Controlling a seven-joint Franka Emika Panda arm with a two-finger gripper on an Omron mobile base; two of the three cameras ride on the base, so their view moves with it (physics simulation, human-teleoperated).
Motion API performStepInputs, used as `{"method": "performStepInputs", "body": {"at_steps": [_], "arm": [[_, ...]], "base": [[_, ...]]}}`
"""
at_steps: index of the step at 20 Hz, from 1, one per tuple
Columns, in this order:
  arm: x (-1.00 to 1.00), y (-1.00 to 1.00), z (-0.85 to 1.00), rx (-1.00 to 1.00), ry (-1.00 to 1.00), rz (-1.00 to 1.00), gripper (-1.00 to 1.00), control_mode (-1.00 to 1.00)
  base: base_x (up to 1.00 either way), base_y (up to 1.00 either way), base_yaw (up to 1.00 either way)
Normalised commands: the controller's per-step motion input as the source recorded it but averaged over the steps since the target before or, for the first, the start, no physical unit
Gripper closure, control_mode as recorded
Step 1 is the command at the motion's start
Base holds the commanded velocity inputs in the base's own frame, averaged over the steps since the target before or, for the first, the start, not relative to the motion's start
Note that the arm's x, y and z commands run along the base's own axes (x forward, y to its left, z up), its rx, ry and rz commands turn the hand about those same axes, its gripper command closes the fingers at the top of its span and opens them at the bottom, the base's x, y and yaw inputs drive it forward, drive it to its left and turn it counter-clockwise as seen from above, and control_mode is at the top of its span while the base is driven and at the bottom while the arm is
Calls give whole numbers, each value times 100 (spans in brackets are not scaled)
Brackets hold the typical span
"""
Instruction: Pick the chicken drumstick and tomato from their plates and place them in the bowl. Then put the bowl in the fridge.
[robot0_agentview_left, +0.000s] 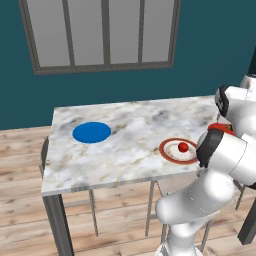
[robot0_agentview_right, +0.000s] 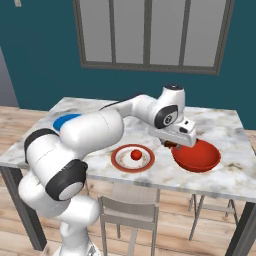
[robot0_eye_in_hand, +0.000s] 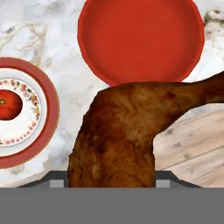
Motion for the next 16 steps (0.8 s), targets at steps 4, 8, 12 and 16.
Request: {"method": "performStepInputs", "body": {"at_steps": [4, 8, 12, 16], "arm": [[50, -38, -20, 3, -10, 13, 100, -100], [47, -34, -25, 3, -8, 14, 100, -100], [46, -35, -21, 0, -2, 11, 100, -100], [39, -36, -13, 0, 14, 1, 100, -100]], "base": [[0, 0, 0], [0, 0, 0], [0, 0, 0], [0, 0, 0]]}}
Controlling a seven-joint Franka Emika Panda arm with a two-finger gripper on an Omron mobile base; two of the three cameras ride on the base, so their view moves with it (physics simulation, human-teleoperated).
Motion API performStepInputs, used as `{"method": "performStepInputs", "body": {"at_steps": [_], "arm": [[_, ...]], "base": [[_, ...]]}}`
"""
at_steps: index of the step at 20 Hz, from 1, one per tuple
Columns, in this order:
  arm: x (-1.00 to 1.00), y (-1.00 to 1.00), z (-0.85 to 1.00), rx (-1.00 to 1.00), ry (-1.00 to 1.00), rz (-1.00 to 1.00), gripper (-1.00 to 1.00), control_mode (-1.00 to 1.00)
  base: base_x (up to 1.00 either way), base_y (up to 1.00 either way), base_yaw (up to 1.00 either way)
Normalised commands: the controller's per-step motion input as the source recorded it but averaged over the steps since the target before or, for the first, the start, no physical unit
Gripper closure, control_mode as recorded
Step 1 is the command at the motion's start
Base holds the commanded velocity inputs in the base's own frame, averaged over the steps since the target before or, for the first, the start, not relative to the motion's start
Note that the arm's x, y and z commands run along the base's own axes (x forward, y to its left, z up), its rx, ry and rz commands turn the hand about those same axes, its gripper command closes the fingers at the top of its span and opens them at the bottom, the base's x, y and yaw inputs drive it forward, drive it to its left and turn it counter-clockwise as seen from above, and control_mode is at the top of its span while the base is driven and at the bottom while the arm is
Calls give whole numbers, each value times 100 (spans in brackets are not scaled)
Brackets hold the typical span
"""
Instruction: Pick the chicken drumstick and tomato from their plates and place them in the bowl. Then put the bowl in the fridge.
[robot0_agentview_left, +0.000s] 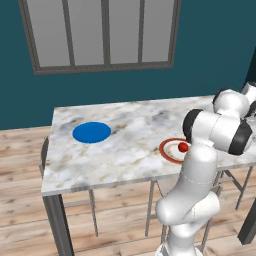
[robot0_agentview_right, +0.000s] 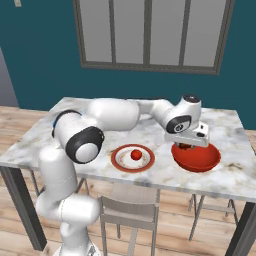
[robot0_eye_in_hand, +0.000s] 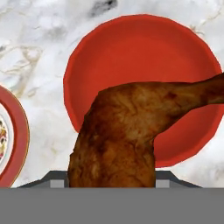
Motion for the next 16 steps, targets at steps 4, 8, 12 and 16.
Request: {"method": "performStepInputs", "body": {"at_steps": [4, 8, 12, 16], "arm": [[34, -33, -15, 0, 22, 0, 100, -100], [28, -29, -32, 1, 10, 0, 100, -100], [20, -25, -41, 4, 0, 0, 100, -100], [14, -22, -46, 1, -2, 0, 100, -100]], "base": [[0, 0, 0], [0, 0, 0], [0, 0, 0], [0, 0, 0]]}}
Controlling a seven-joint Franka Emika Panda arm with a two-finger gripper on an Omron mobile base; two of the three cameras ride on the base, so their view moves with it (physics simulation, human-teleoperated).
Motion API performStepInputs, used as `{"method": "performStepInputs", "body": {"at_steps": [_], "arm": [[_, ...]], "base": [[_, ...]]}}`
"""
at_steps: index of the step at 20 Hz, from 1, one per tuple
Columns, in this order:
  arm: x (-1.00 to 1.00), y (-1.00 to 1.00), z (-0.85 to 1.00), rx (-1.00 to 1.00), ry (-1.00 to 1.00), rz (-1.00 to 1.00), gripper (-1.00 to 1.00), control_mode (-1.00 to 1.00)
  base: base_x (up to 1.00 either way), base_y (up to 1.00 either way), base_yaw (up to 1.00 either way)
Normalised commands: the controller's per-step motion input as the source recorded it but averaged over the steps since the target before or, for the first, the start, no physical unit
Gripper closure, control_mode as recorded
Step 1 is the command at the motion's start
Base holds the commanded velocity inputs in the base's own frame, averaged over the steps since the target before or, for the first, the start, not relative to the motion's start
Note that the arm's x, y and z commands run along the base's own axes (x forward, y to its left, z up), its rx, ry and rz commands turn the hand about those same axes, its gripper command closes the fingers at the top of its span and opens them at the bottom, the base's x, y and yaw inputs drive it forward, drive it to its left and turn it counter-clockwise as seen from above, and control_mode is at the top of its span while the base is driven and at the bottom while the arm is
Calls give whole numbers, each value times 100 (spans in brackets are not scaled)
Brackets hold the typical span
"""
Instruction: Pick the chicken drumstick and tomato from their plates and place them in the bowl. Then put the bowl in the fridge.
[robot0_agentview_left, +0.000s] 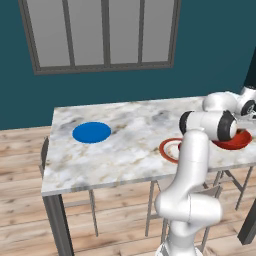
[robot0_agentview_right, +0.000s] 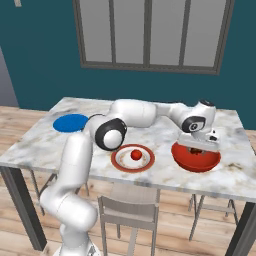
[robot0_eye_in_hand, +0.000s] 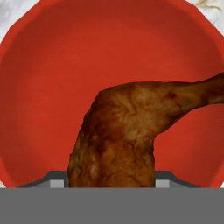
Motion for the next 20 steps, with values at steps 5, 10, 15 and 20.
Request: {"method": "performStepInputs", "body": {"at_steps": [5, 10, 15, 20], "arm": [[28, -8, -33, 0, 1, -2, 100, -100], [31, 0, -19, 0, 3, -9, 100, -100], [27, 0, -31, 0, 3, -10, 100, -100], [20, 0, -36, 0, 5, -9, 100, -100]], "base": [[0, 0, 0], [0, 0, 0], [0, 0, 0], [0, 0, 0]]}}
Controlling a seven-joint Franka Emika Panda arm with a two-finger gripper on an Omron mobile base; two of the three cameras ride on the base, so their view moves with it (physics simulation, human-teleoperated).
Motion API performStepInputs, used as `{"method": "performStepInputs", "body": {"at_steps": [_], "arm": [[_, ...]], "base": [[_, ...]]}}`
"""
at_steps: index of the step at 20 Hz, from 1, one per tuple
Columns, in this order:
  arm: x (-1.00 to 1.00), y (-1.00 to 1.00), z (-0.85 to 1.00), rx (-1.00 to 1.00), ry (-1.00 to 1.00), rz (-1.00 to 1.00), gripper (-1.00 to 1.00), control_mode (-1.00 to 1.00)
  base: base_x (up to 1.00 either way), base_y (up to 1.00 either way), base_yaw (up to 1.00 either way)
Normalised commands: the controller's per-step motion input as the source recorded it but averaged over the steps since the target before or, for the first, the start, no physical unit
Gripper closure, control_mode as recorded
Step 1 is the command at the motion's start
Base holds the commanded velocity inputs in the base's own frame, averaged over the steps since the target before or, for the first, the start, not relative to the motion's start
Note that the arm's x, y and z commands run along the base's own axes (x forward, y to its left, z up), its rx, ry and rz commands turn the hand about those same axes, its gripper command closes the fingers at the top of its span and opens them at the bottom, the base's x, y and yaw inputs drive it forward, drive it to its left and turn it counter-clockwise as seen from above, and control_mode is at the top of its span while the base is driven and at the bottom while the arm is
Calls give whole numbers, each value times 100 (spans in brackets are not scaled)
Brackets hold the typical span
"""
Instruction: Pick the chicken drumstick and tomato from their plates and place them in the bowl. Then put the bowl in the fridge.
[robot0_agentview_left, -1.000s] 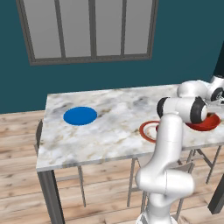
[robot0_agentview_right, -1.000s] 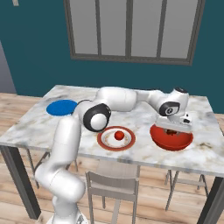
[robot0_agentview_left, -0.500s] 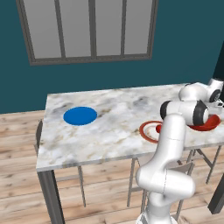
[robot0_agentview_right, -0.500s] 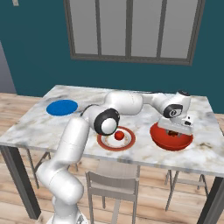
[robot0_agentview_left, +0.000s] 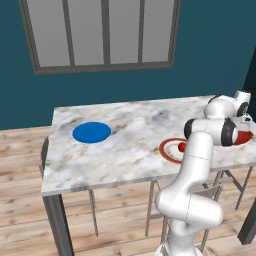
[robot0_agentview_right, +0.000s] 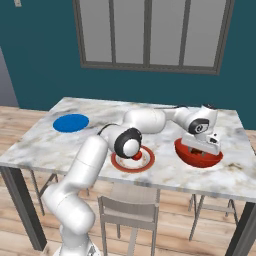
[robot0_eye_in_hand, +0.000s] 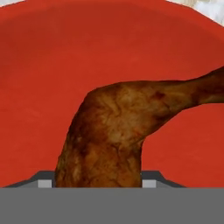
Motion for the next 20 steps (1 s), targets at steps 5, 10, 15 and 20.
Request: {"method": "performStepInputs", "body": {"at_steps": [5, 10, 15, 20], "arm": [[3, 2, -19, 0, 0, -5, 100, -100], [-7, 5, -21, 0, 0, -6, 100, -100], [-18, 4, -15, 0, 0, -5, -100, -100], [-34, 12, 0, -4, -5, -6, -100, -100]], "base": [[0, 0, 0], [0, 0, 0], [0, 0, 0], [0, 0, 0]]}}
